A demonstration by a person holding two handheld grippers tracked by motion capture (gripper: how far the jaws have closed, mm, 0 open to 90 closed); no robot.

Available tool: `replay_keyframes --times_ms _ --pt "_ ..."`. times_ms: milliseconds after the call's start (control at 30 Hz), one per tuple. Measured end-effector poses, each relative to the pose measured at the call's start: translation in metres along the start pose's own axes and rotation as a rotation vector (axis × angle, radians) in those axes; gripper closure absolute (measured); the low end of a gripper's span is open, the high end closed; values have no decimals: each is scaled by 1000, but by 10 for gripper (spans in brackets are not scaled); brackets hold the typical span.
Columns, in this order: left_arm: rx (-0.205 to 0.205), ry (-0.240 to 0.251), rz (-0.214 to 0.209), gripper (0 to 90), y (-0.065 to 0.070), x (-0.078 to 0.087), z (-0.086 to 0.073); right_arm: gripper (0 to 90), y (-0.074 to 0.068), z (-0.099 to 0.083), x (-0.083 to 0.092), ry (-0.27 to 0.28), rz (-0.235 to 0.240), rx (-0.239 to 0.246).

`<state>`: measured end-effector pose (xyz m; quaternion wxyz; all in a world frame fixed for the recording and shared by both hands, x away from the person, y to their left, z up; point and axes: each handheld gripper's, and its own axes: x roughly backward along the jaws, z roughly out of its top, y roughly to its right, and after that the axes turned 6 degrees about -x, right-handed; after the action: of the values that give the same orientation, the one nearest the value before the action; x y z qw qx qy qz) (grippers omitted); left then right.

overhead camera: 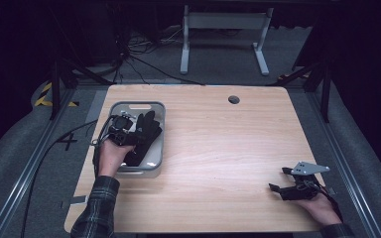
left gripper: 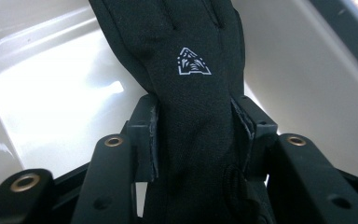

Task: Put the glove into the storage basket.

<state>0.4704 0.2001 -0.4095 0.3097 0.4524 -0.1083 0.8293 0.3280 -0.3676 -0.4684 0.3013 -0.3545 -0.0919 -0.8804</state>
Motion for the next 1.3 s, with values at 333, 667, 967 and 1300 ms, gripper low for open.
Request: replay_keyframes --times_ms 333,667,967,1300 --pt "53 -7 29 406 -8 -2 -3 149 0 0 0 0 0 0" --pt "67 73 69 248 -7 17 -2 149 0 0 0 -1 0 0" --pt "31 116 45 186 6 29 10 149 0 0 0 -1 1 0" --pt "-46 159 -13 150 38 37 24 148 0 0 0 0 1 0"
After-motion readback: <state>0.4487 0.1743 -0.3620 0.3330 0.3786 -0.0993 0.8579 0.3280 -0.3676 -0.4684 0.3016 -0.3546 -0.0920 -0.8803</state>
